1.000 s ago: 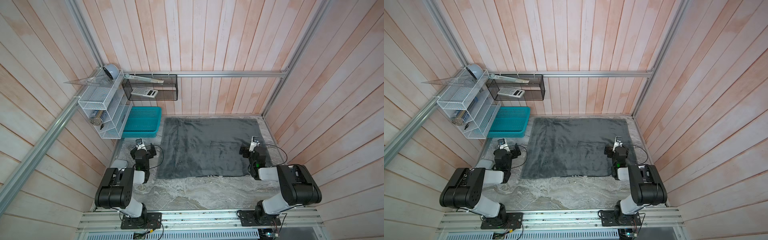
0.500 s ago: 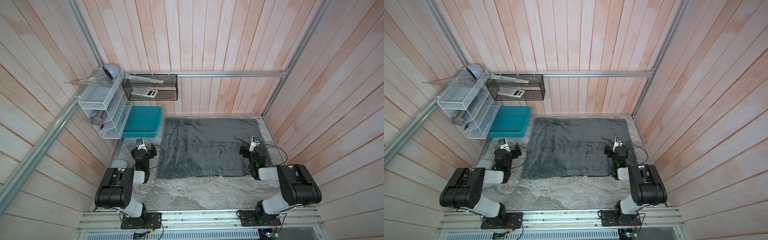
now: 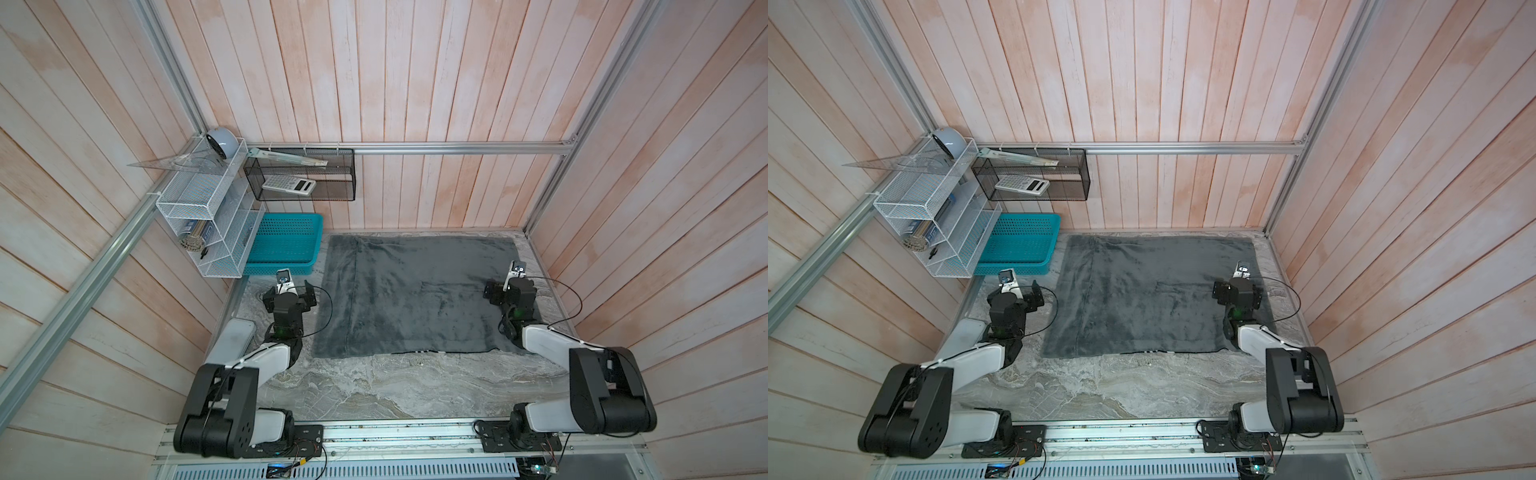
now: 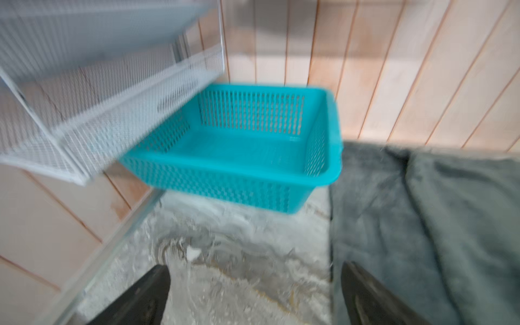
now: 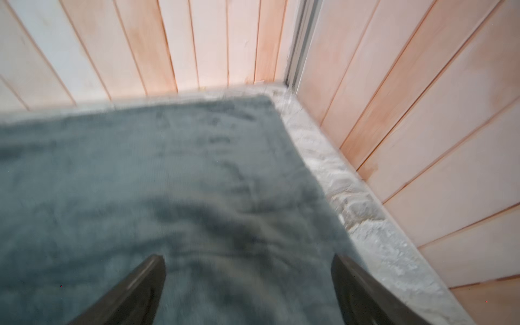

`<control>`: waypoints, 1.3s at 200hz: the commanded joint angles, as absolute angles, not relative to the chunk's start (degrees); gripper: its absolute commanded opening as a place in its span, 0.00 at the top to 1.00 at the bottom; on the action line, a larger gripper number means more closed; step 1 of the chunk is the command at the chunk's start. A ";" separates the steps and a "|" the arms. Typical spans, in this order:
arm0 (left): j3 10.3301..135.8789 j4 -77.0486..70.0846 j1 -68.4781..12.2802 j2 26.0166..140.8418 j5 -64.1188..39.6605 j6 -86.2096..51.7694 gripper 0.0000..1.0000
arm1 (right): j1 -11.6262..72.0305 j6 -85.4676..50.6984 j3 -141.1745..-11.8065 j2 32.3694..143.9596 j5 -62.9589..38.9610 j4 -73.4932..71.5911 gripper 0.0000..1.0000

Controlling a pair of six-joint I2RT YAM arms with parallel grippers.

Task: Roll up the pillowcase
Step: Fold the pillowcase at the center of the board.

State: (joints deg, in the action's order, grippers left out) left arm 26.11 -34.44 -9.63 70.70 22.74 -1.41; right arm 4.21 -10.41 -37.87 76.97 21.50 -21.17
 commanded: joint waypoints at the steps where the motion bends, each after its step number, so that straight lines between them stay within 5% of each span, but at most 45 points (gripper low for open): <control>1: 31.60 -21.64 -15.74 58.85 34.85 -6.37 0.00 | 2.96 -35.75 -48.55 71.16 33.07 11.86 0.02; 13: 35.25 -6.11 -15.80 51.84 38.60 -26.59 0.00 | -0.02 -40.40 -49.73 70.02 25.94 17.24 0.03; 27: 37.94 6.70 -14.95 44.56 36.87 -32.82 0.00 | -2.52 -40.04 -48.62 68.17 17.12 16.78 0.37; 63: 36.76 14.70 -9.57 33.33 28.33 -50.16 0.03 | -2.64 -39.63 -50.45 62.08 17.45 26.47 0.74; 79: 40.31 25.53 -9.05 35.54 27.30 -58.28 0.47 | -2.57 -38.70 -50.93 61.03 16.34 30.36 0.82; 86: 41.85 30.40 -9.05 37.39 27.06 -60.77 0.96 | -2.59 -38.71 -51.06 61.00 15.70 32.20 0.82; 88: 42.17 32.03 -9.05 38.02 26.91 -61.69 1.00 | -2.58 -38.75 -51.02 61.04 15.55 32.66 0.82; 111: 42.63 41.34 -9.15 45.82 19.31 -70.02 1.00 | -2.64 -38.63 -49.32 61.65 12.32 34.72 0.81; 132: 34.45 37.85 -9.70 48.23 12.24 -77.68 1.00 | -2.60 -38.29 -46.96 62.24 10.25 34.38 0.68; 164: 27.84 38.11 -12.98 49.41 11.82 -87.22 0.73 | -2.60 -36.50 -46.27 65.13 7.82 34.37 0.49; 181: 31.01 42.35 -15.00 52.84 13.95 -85.65 0.51 | -2.57 -36.47 -46.60 65.99 7.03 34.48 0.47; 203: 33.35 42.49 -15.38 57.36 12.72 -84.24 0.37 | -2.61 -35.95 -46.01 66.10 5.99 32.87 0.45; 260: 38.39 45.60 -16.15 63.71 9.48 -88.43 0.39 | -2.57 -35.72 -46.32 67.23 6.32 33.28 0.44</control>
